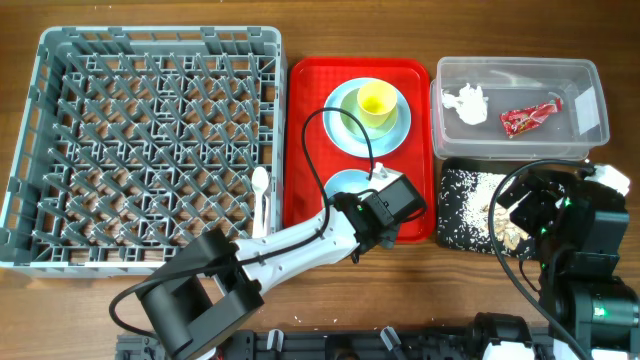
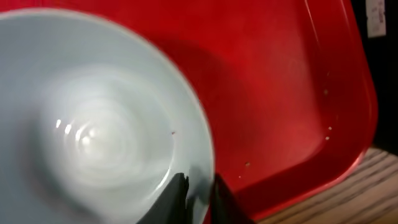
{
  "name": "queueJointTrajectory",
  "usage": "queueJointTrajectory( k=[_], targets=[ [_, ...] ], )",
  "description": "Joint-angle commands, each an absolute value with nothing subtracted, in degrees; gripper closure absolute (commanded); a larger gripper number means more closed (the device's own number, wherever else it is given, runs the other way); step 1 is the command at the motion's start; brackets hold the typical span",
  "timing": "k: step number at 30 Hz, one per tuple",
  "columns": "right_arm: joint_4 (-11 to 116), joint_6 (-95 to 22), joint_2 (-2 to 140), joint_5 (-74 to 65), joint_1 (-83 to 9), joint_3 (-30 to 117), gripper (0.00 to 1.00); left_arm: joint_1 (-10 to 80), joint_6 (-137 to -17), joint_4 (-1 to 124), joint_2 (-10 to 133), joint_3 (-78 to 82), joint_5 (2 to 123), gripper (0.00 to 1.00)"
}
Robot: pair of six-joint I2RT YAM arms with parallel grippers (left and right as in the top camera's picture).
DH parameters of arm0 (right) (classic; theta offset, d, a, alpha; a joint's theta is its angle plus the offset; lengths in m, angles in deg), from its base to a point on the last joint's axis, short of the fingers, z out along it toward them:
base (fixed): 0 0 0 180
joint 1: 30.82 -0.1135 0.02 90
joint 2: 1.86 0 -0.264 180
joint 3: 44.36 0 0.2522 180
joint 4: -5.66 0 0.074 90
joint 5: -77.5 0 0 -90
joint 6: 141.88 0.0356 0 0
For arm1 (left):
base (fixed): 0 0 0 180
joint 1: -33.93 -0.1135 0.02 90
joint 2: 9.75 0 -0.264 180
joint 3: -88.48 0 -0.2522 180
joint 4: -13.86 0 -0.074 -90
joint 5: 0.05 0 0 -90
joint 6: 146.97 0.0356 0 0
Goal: Sort waste into correct bins and load items into the dishwasher rack
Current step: 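Grasp the bowl rim with the left gripper and lift, then place the bowl upright in the back of the dish rack and release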
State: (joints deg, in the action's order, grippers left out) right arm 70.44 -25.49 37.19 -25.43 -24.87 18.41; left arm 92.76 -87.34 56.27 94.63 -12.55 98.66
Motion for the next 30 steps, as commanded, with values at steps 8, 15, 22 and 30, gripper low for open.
queueJointTrajectory(
  k=[8, 15, 22, 30],
  targets=[
    [70.2, -24.7, 37.0, -26.0, -24.6, 19.0, 0.00, 92.1, -83.6, 54.9, 90.1, -13.1, 102.7, 0.96],
    [70.2, -24.7, 37.0, -26.0, -24.6, 19.0, 0.00, 83.0, -80.7, 58.8, 75.5, -12.8, 94.6, 0.96],
    [70.2, -24.7, 37.0, -26.0, -24.6, 19.0, 0.00, 49.0, -81.0, 55.5, 69.0, -8.1, 43.2, 0.96],
    [70.2, -24.7, 37.0, -26.0, -24.6, 19.0, 0.00, 22.9, -131.5, -7.1, 89.7, -7.9, 13.0, 0.96]
  ],
)
